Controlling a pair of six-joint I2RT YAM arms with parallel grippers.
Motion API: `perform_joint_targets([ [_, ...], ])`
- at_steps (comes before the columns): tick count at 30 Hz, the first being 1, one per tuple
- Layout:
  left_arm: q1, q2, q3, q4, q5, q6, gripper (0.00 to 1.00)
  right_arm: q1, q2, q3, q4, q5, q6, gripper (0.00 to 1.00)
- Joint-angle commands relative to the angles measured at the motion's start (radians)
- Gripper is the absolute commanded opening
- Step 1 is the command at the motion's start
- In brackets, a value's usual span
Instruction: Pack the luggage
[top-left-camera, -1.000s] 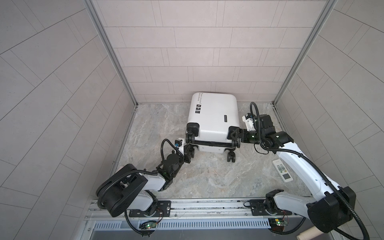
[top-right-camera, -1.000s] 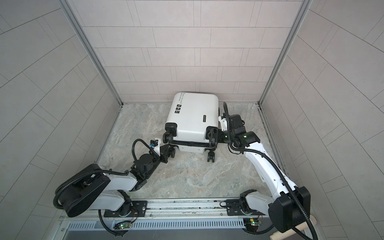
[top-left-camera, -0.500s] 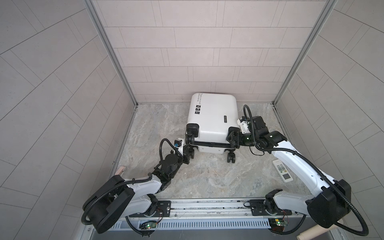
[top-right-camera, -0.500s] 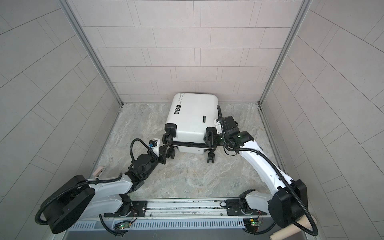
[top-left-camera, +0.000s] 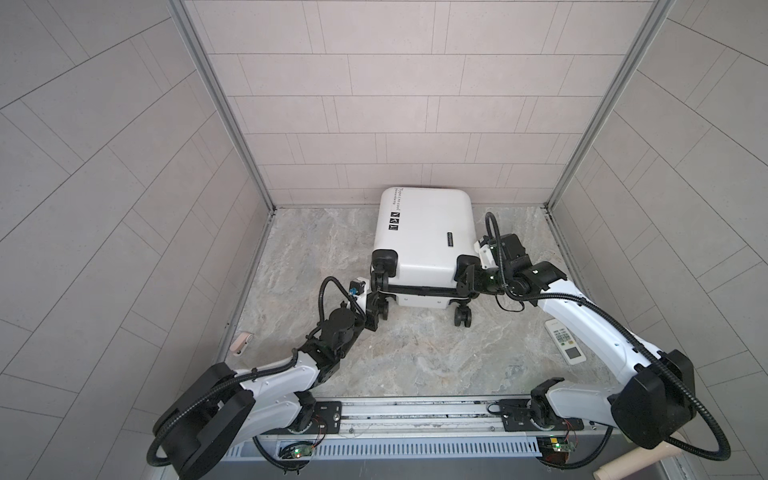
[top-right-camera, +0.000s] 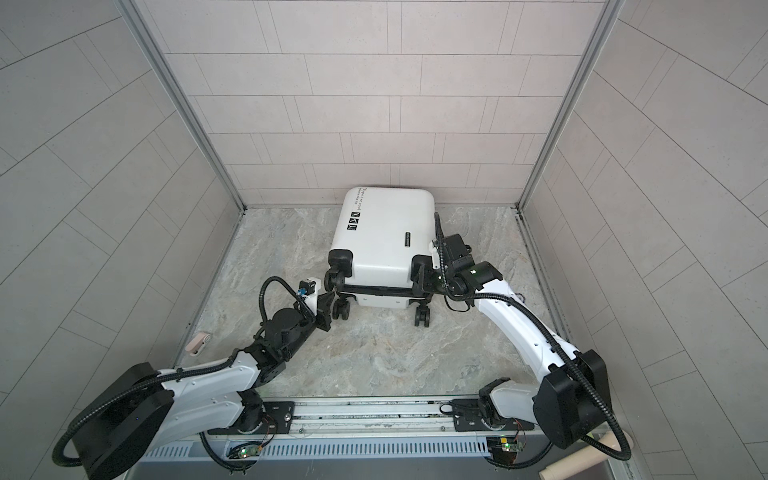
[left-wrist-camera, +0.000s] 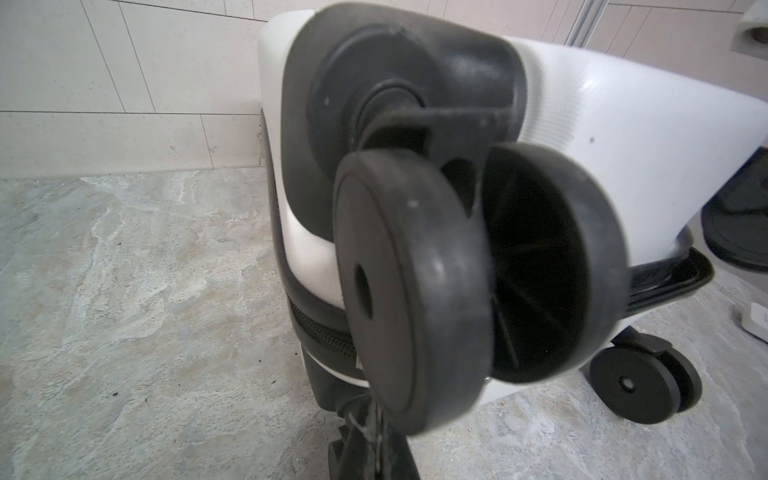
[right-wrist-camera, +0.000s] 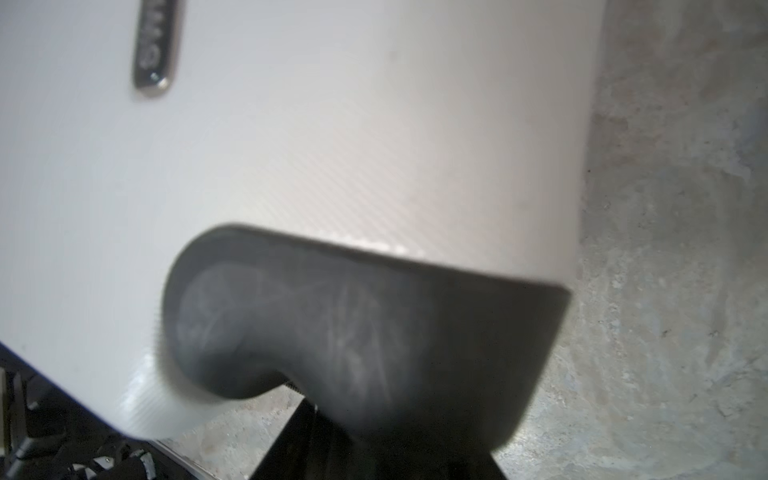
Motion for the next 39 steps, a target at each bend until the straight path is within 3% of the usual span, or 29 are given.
perform_joint_targets([
  [1,-0.026,-0.025,0.047,-0.006,-0.006,0.034,0.0,0.034,0.022,0.021,0.007,0.003,-0.032,0.34],
  [8,-0.098,0.002,0.068,-0.008,-0.041,0.05,0.0,0.079,0.061,0.058,0.023,0.009,-0.006,0.17],
  [14,-0.174,0.03,0.078,0.018,-0.094,0.059,0.0,0.108,0.081,0.081,0.035,0.012,0.015,0.09],
  [26,-0.281,0.124,0.147,0.058,-0.138,0.073,0.0,0.136,0.079,0.126,0.028,0.018,0.029,0.03],
  [39,-0.358,0.342,0.287,0.165,-0.093,0.066,0.0,0.153,0.088,0.14,0.029,0.02,0.034,0.0],
])
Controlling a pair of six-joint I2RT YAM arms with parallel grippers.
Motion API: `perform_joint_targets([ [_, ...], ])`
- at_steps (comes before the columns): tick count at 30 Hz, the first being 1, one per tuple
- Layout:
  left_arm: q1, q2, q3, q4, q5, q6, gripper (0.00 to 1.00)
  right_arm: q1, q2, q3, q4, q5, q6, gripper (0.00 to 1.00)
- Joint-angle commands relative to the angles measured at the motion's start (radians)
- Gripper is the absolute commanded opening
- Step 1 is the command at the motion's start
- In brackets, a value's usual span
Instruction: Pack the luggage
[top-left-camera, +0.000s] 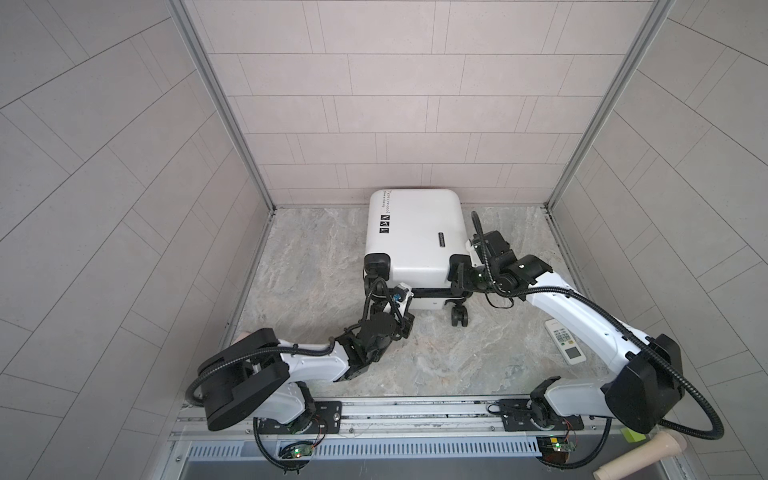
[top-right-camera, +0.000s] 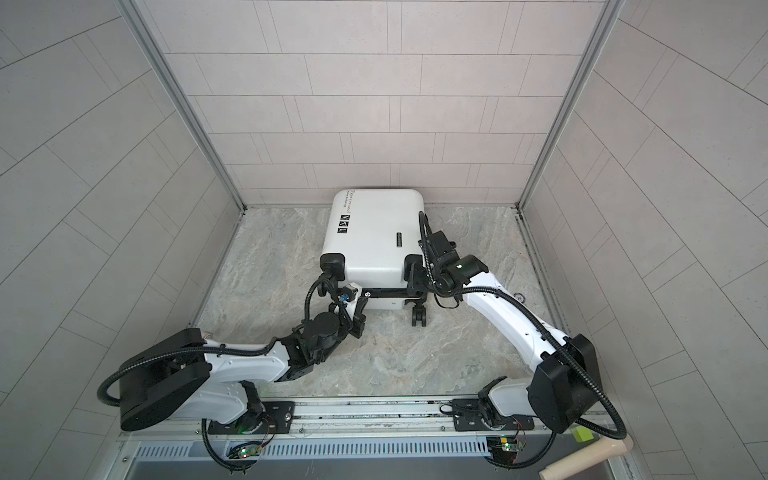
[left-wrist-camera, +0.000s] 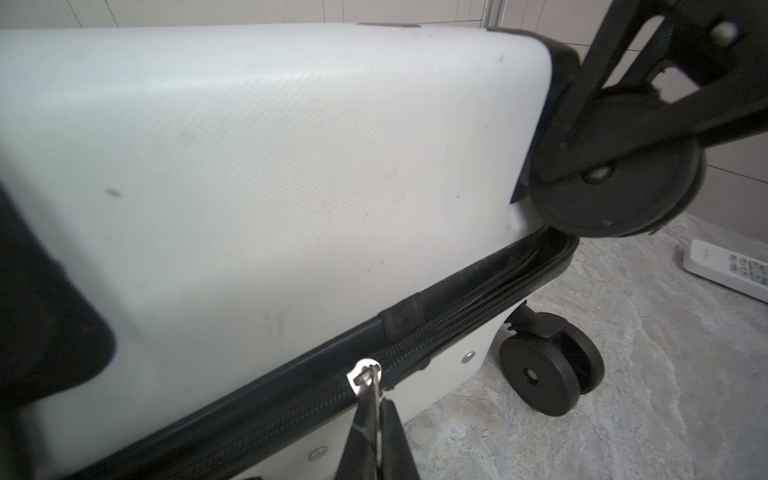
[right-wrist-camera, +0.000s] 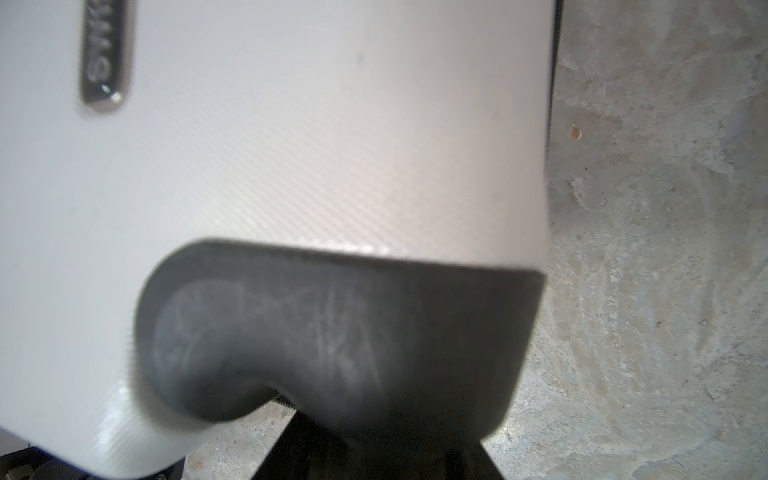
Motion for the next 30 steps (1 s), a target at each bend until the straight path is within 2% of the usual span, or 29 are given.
perform_joint_targets([
  [1,-0.044,0.05,0.081,0.118,0.125,0.004,0.0,0.05,0.013,0.046,0.093,-0.097,-0.024,0.0],
  [12,-0.091,0.231,0.222,0.186,0.166,-0.019,0.0,0.058,-0.003,0.061,0.078,-0.094,-0.022,0.0],
  [19,-0.092,0.208,0.184,0.209,0.131,-0.021,0.0,0.059,-0.048,0.097,0.035,-0.075,-0.033,0.0],
  [30,-0.102,0.182,0.176,0.192,0.145,-0.024,0.0,0.062,-0.046,0.119,0.029,-0.082,-0.03,0.0],
])
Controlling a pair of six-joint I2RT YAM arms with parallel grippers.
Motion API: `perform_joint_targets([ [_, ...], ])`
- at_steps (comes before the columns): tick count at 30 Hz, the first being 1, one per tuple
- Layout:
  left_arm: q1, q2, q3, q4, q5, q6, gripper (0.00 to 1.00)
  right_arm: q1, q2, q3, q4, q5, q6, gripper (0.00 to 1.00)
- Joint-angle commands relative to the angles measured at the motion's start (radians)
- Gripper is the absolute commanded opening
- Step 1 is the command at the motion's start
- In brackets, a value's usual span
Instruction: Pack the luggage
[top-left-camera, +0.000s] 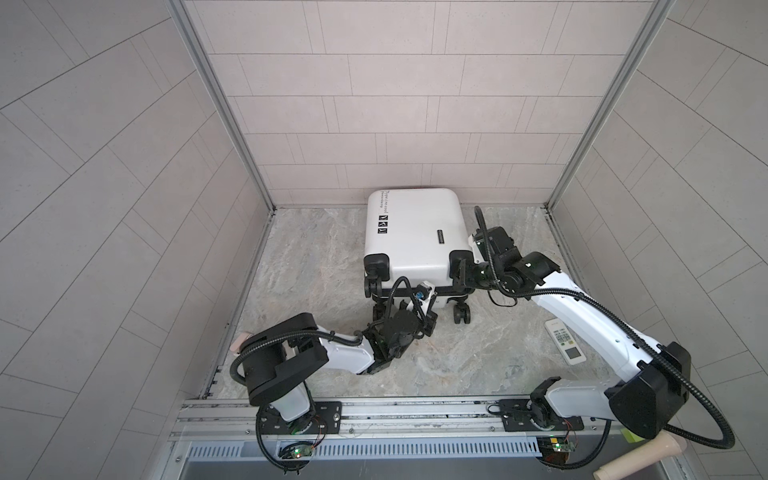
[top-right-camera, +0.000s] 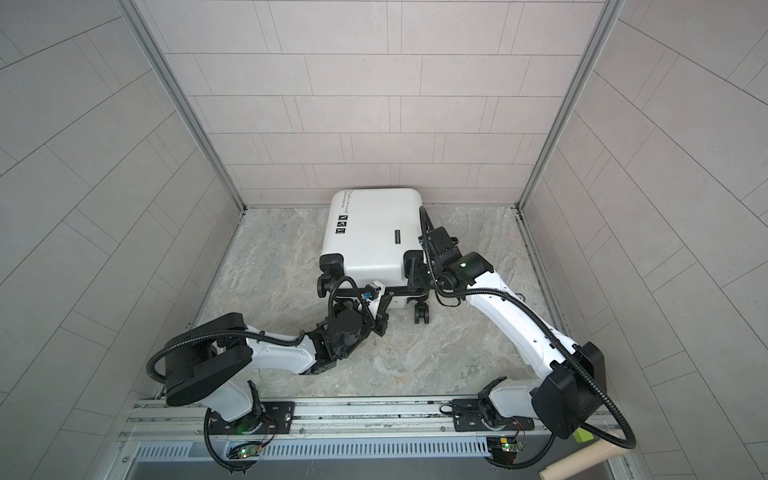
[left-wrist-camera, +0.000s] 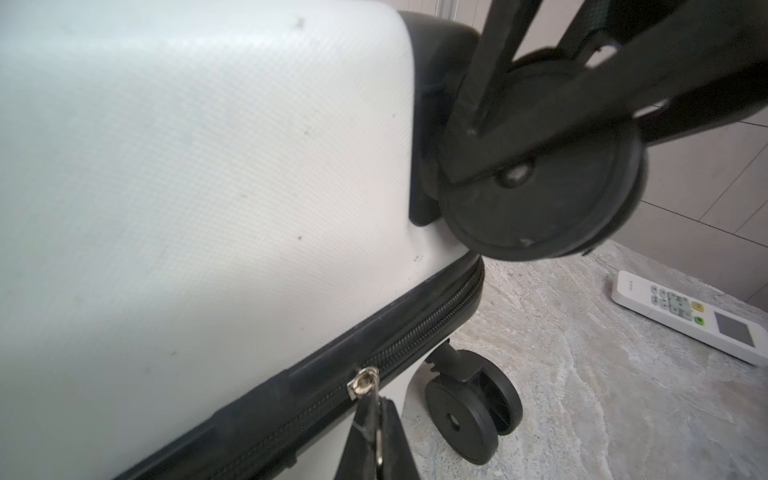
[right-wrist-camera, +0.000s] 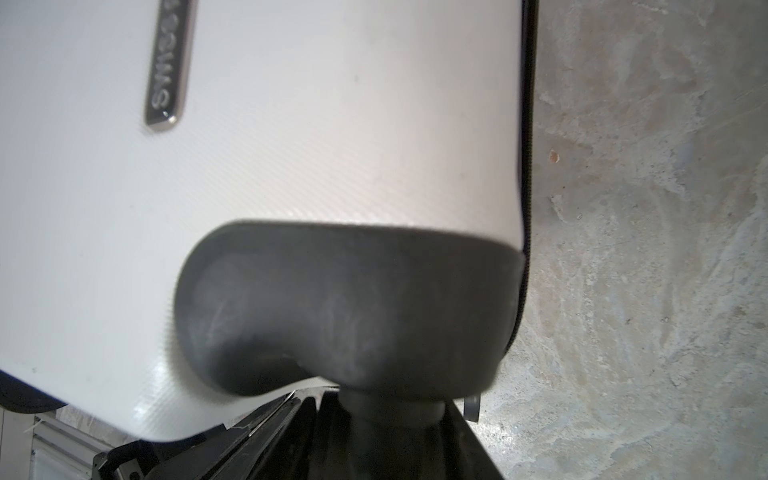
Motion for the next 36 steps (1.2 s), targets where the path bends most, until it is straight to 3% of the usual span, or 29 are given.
perform_joint_targets([
  [1,-0.037,-0.018,0.033,0.073,0.11,0.004,0.0,0.043,-0.014,0.046,0.102,-0.115,-0.035,0.0],
  [22,-0.121,0.24,0.263,0.232,0.165,-0.034,0.0,0.047,-0.001,0.004,0.138,-0.105,-0.008,0.0],
  [30,-0.125,0.267,0.287,0.265,0.159,-0.062,0.0,0.048,-0.004,-0.005,0.138,-0.096,-0.002,0.0],
  [34,-0.126,0.245,0.249,0.265,0.126,-0.063,0.06,0.042,-0.008,-0.006,0.116,-0.074,-0.003,0.0],
  [36,-0.126,0.221,0.215,0.265,0.103,-0.065,0.15,0.032,-0.014,-0.006,0.104,-0.072,-0.012,0.0],
])
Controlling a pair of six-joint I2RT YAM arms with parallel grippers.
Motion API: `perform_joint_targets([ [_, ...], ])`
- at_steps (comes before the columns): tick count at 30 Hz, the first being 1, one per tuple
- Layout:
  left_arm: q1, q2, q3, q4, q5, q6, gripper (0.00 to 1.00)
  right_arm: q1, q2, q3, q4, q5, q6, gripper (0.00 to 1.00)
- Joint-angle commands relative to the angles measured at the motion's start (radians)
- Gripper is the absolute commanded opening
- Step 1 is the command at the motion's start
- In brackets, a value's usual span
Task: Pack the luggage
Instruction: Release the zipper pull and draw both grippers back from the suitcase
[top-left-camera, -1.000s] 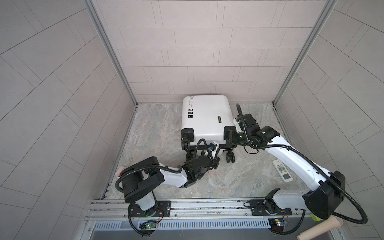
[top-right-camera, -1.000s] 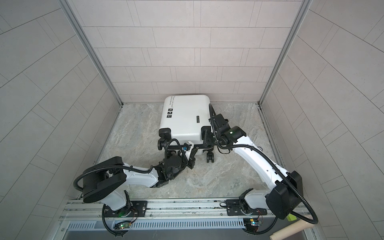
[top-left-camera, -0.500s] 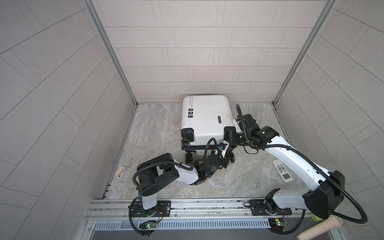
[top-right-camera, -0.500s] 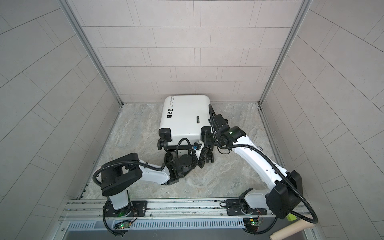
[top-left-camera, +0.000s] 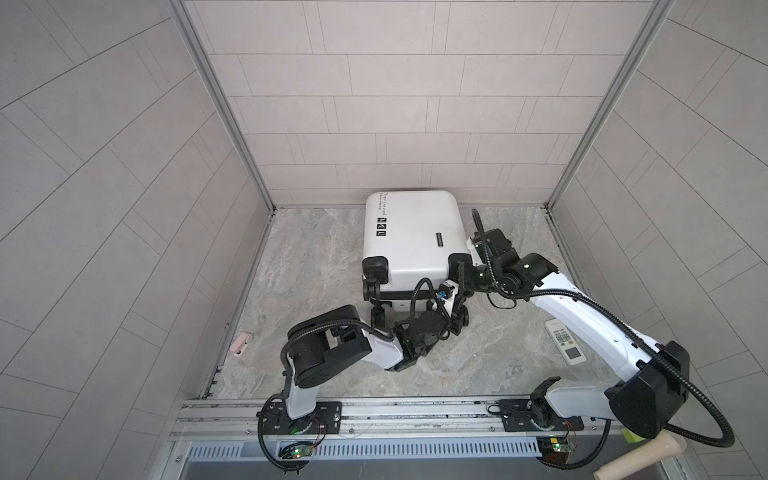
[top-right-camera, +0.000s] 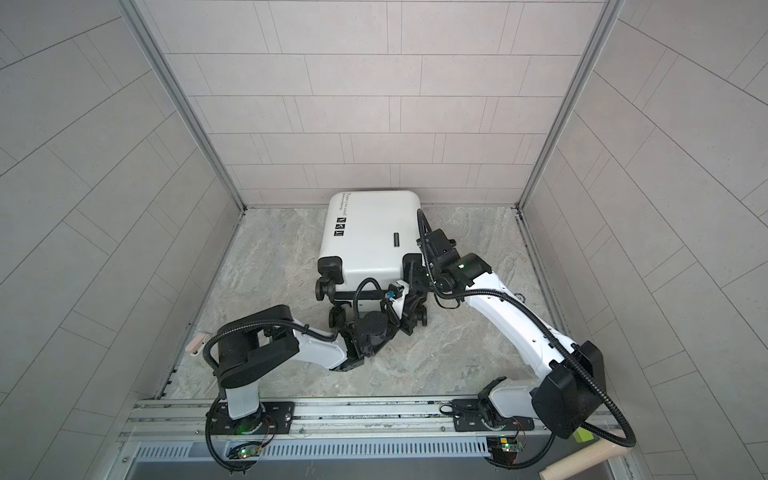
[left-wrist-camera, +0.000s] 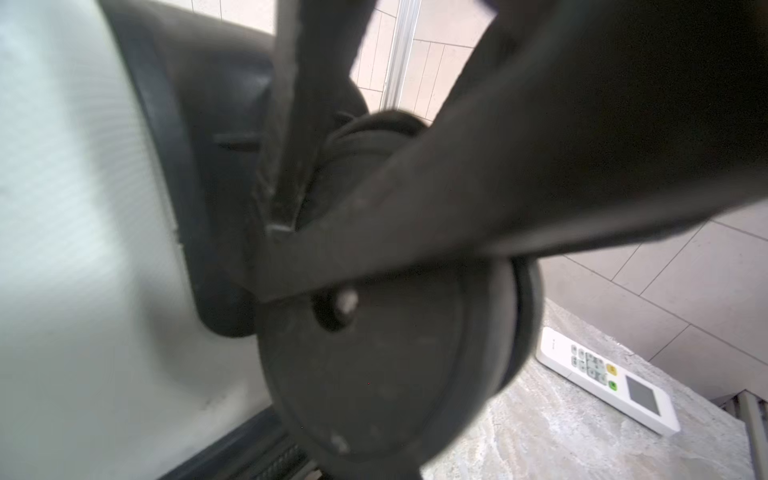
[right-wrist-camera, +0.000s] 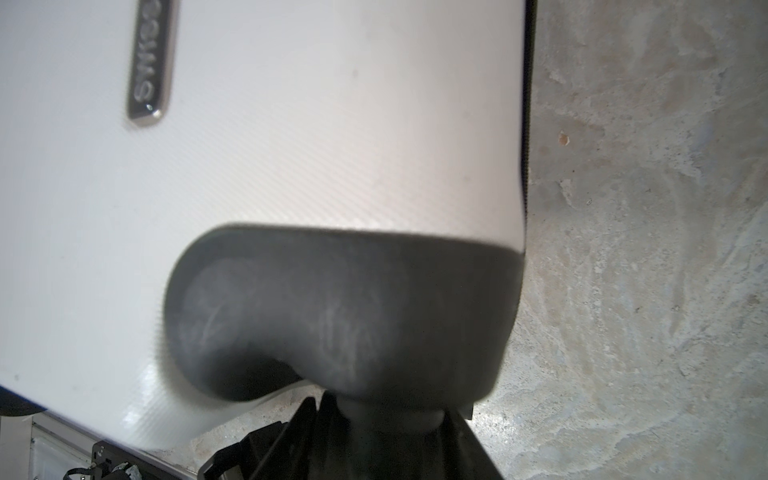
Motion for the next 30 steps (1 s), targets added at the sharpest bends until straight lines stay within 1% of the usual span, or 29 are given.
perform_joint_targets([
  [1,-0.058,-0.061,-0.018,0.087,0.084,0.031,0.21,0.016,-0.019,0.004,0.106,-0.073,-0.022,0.01],
  [3,-0.062,-0.094,-0.052,0.074,0.064,0.034,0.36,0.007,-0.032,0.003,0.097,-0.073,-0.033,0.18],
  [6,-0.077,-0.159,-0.092,0.024,0.029,0.057,0.51,-0.007,-0.054,0.0,0.082,-0.071,-0.051,0.47],
  [9,-0.093,-0.246,-0.127,-0.041,-0.002,0.084,0.57,-0.022,-0.075,-0.003,0.061,-0.067,-0.068,0.63],
  [12,-0.095,-0.33,-0.161,-0.122,-0.048,0.104,0.6,-0.043,-0.097,-0.011,0.047,-0.066,-0.081,0.73],
  [15,-0.093,-0.397,-0.192,-0.187,-0.103,0.123,0.6,-0.064,-0.123,-0.022,0.042,-0.065,-0.103,0.78],
  [17,-0.087,-0.433,-0.211,-0.225,-0.147,0.124,0.6,-0.077,-0.142,-0.033,0.039,-0.053,-0.111,0.78],
  [21,-0.051,-0.498,-0.238,-0.303,-0.179,0.094,0.6,-0.126,-0.185,-0.06,0.03,-0.034,-0.134,0.78],
  [26,0.014,-0.56,-0.272,-0.365,-0.187,0.045,0.6,-0.253,-0.225,-0.101,0.007,-0.1,-0.156,0.77],
  [30,0.074,-0.61,-0.278,-0.442,-0.187,0.019,0.57,-0.342,-0.243,-0.153,0.008,-0.154,-0.162,0.74],
])
